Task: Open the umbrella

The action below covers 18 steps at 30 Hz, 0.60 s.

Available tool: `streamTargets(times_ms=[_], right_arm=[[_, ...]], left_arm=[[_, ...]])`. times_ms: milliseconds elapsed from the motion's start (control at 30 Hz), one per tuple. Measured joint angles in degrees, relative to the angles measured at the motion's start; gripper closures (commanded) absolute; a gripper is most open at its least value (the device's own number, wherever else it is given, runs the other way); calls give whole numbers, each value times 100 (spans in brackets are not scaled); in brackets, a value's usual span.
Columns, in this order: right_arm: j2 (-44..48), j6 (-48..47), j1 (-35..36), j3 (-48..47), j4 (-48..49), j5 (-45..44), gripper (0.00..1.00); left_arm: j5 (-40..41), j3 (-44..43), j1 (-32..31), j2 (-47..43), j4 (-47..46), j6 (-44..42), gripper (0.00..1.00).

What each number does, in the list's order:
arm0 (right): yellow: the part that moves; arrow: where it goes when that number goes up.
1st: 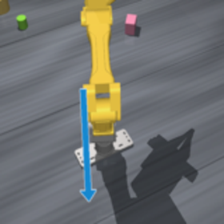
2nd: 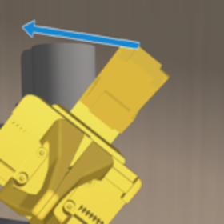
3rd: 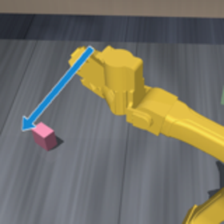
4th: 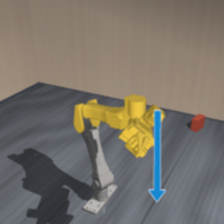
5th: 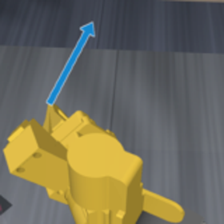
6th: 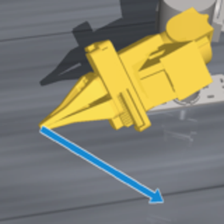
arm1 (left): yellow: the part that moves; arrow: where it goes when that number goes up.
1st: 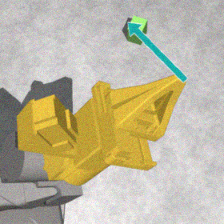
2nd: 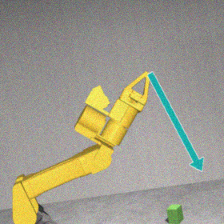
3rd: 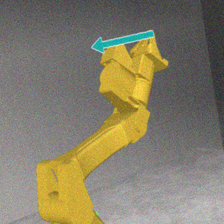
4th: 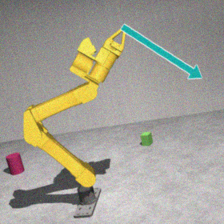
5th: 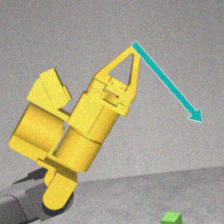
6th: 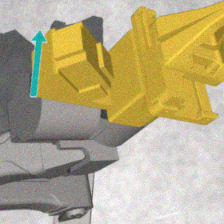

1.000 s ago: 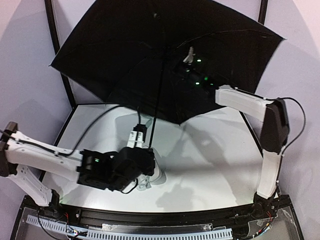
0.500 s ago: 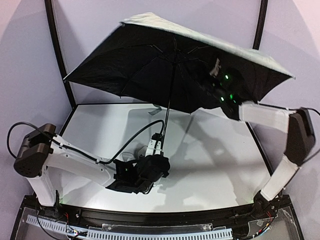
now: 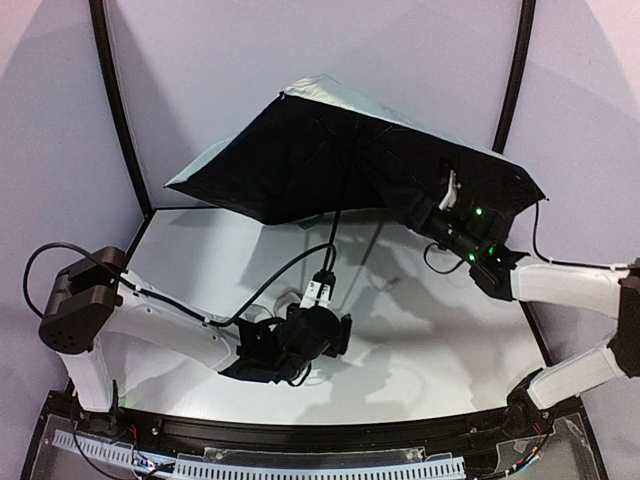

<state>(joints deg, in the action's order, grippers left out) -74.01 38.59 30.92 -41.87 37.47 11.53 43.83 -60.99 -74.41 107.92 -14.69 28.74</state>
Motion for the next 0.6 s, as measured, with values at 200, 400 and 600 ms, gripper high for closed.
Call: streamTargets(times_ms=[200,400,600], right_arm=[[653,-422,135,414,-816,-176,1],[1245,-586,135,944,-1438,-204,1],[1969,-809,139,1592,-2195,3,1]], left_arm=[[31,-11,0,-231,643,191,1],[265,-190,0,-830,1733,523,1],[506,328,0,-2197,2467,1050,1]])
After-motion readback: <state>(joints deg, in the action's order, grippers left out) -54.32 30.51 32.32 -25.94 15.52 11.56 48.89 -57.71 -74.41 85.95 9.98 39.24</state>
